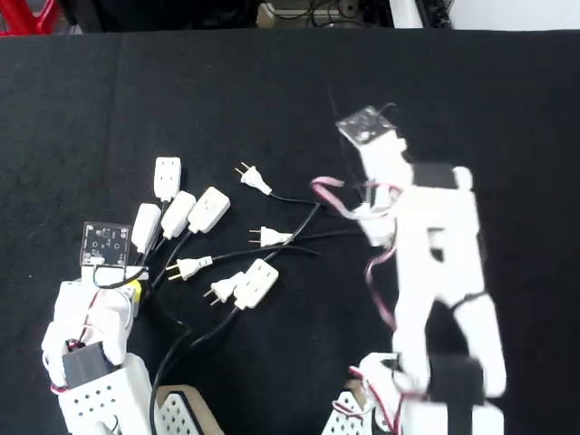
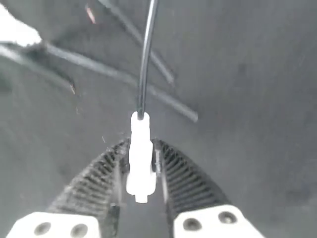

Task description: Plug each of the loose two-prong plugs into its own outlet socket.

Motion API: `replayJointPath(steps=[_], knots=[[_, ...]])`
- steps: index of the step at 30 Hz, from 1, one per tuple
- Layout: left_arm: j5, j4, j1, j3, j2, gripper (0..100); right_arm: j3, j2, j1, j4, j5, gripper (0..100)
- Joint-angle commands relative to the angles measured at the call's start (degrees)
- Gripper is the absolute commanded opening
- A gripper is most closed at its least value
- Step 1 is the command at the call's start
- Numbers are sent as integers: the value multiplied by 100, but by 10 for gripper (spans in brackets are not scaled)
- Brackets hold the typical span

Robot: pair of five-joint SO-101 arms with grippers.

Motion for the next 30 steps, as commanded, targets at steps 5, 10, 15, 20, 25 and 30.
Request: replayJointPath(steps=[5, 10, 15, 20, 25, 30], knots=[[62, -132, 787, -127, -35, 213, 787, -1138, -2048, -1143, -1468, 11], [1275, -809, 1604, -673, -35, 215, 1112, -1640, -3464, -1881, -1934, 11], [1952, -932, 1956, -884, -35, 217, 1200, -2220, -4062, -2400, -2277, 11], [1943, -352, 2545, -980, -35, 280, 1314, -2580, -4070, -3086, -2866, 11], [1952, 35, 3284, -1147, -35, 349, 2132, -2870, -4202, -4185, -3314, 11], [1996, -510, 3556, -1226, -35, 349, 2519, -3618, -4220, -4097, -3622, 11]])
